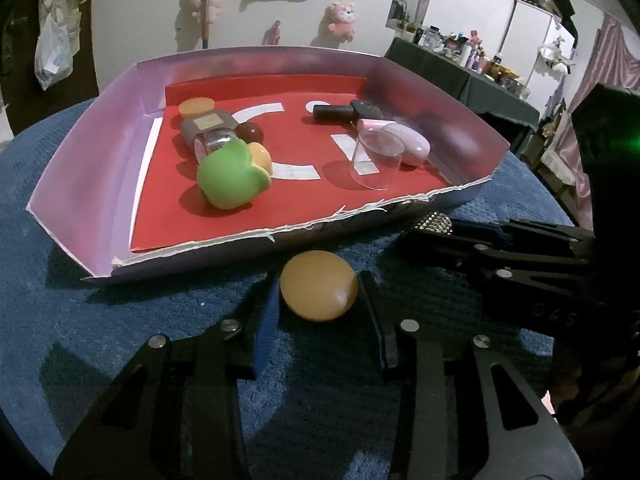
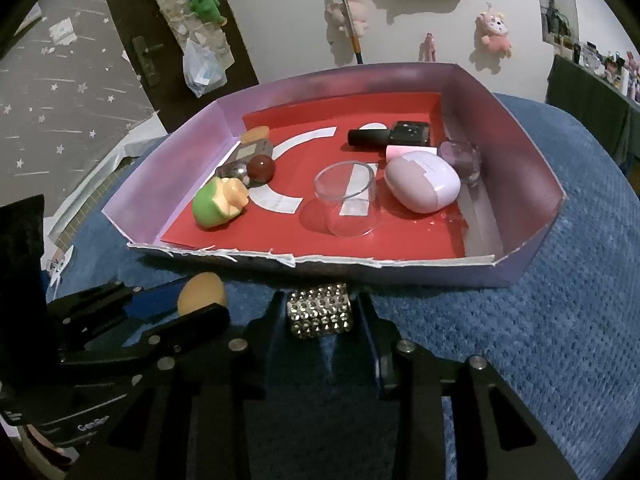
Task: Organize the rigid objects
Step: 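Close left gripper on the tan sponge while right gripper closes on the studded cylinder, then carry the sponge with left gripper into the box while right gripper carries the cylinder there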
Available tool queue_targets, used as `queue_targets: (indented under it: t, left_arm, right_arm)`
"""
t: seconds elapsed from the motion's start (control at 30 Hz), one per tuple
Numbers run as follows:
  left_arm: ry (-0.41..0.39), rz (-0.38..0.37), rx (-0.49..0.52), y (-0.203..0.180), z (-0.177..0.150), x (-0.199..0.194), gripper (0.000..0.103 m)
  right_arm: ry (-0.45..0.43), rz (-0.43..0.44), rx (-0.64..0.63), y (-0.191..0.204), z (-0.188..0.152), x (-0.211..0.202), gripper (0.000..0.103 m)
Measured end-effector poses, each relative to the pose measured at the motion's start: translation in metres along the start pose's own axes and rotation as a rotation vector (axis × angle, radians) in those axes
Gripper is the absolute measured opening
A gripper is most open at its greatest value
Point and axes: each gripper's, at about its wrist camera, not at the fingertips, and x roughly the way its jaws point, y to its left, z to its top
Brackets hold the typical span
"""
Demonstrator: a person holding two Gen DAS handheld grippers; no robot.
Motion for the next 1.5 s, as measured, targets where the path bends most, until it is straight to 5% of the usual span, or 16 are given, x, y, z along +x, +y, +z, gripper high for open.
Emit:
queue_targets:
  t: [0.97,1.5]
  left_arm:
    - [-0.053,-0.029,-0.019,-0.002,-0.014,-0.036,0.036]
    - [-0.118,-0.018,0.01,-0.006,0.019,-0.053,0.036]
  right_arm:
    - [-0.045,0.056,-0.019,0.02,-0.018,-0.044,0.033]
    - [-0.11,0.103,-0.049,0.023,0.008,-0.063,0.033]
